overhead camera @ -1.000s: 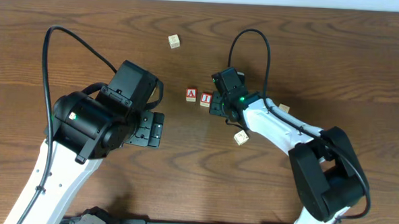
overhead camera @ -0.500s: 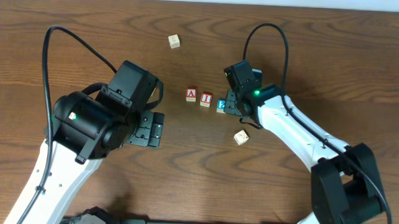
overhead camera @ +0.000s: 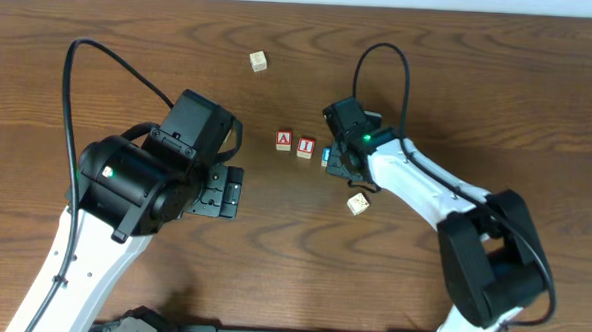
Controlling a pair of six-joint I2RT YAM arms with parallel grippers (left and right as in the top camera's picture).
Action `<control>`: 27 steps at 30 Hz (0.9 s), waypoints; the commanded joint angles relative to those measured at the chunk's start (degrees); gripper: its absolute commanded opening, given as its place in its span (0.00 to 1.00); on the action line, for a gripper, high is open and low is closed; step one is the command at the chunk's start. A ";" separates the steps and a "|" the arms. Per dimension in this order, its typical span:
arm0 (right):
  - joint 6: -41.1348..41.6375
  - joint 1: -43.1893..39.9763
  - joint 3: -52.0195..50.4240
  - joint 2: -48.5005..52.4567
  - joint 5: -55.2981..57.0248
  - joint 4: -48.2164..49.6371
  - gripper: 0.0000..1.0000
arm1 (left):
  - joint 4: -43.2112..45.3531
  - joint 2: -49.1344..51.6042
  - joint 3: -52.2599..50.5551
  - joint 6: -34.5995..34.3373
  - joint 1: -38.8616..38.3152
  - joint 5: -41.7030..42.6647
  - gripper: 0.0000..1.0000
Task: Spell out Ai2
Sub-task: 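Carry the 2 block and lower it right of the I block, then open the right gripper and release the 2 block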
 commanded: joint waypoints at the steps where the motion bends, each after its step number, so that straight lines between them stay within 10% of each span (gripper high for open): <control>1: 1.09 0.72 -0.22 2.01 0.33 0.70 0.12 | -0.13 0.13 -0.22 -0.44 0.24 0.02 0.95; 27: 1.05 0.92 -0.22 2.84 -2.64 6.47 0.18 | 0.09 0.15 -0.22 -0.44 0.24 0.02 0.95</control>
